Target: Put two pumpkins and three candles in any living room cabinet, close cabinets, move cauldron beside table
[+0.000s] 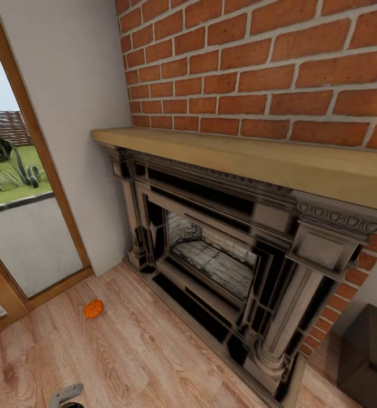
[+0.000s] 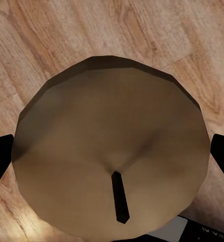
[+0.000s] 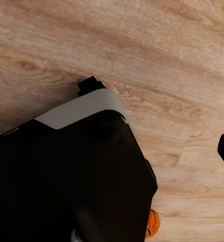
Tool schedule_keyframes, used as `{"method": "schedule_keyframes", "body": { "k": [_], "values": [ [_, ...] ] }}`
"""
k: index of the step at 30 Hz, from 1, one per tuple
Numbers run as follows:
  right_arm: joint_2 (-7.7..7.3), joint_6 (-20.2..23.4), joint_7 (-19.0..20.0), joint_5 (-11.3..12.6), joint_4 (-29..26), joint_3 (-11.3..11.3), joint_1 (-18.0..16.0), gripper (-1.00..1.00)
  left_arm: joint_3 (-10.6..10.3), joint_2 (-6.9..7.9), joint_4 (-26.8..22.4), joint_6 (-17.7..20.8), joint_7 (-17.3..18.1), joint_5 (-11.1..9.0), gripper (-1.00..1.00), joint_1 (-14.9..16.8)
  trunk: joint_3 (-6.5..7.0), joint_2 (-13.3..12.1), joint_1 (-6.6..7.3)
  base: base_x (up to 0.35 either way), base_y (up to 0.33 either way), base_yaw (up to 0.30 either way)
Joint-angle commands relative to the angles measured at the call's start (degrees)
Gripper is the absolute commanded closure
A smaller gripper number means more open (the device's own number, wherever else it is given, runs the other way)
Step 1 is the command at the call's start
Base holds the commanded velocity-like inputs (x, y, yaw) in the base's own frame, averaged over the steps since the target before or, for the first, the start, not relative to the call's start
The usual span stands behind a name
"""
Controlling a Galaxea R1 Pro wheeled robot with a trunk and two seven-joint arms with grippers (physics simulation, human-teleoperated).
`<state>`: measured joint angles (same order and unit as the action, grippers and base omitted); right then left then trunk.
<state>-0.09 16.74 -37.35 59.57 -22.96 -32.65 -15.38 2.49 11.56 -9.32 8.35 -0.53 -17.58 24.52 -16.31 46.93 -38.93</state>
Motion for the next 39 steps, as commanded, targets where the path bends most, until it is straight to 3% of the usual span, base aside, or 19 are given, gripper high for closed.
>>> {"method": "schedule_keyframes", "body": {
  "k": [1, 18, 31, 39],
  "values": [
    [0.00, -0.02, 0.00, 0.01, -0.04, 0.02, 0.00, -1.00, 0.02, 0.02, 0.00, 0.00, 0.00, 0.00, 1.00, 0.00, 0.00, 0.00, 0.00, 0.000, 0.000, 0.000],
    [0.00, -0.22, 0.00, -0.07, 0.28, 0.14, 0.00, -1.00, 0.06, 0.10, 0.00, -0.06, 0.00, 0.00, 1.00, 0.00, 0.00, 0.00, 0.00, -0.015, 0.009, 0.000],
    [-0.07, -0.23, 0.00, -0.09, 0.19, 0.27, 0.00, -1.00, 0.06, 0.22, 0.00, -0.14, 0.00, -0.01, 1.00, 0.00, 0.00, 0.00, 0.00, 0.105, 0.269, 0.000],
    [-0.03, -0.33, 0.00, 0.02, 0.12, 0.40, 0.00, -1.00, 0.06, 0.14, 0.00, -0.15, 0.00, 0.00, 1.00, 0.00, 0.00, 0.00, 0.00, 0.052, 0.045, -0.144]
  ]
}}
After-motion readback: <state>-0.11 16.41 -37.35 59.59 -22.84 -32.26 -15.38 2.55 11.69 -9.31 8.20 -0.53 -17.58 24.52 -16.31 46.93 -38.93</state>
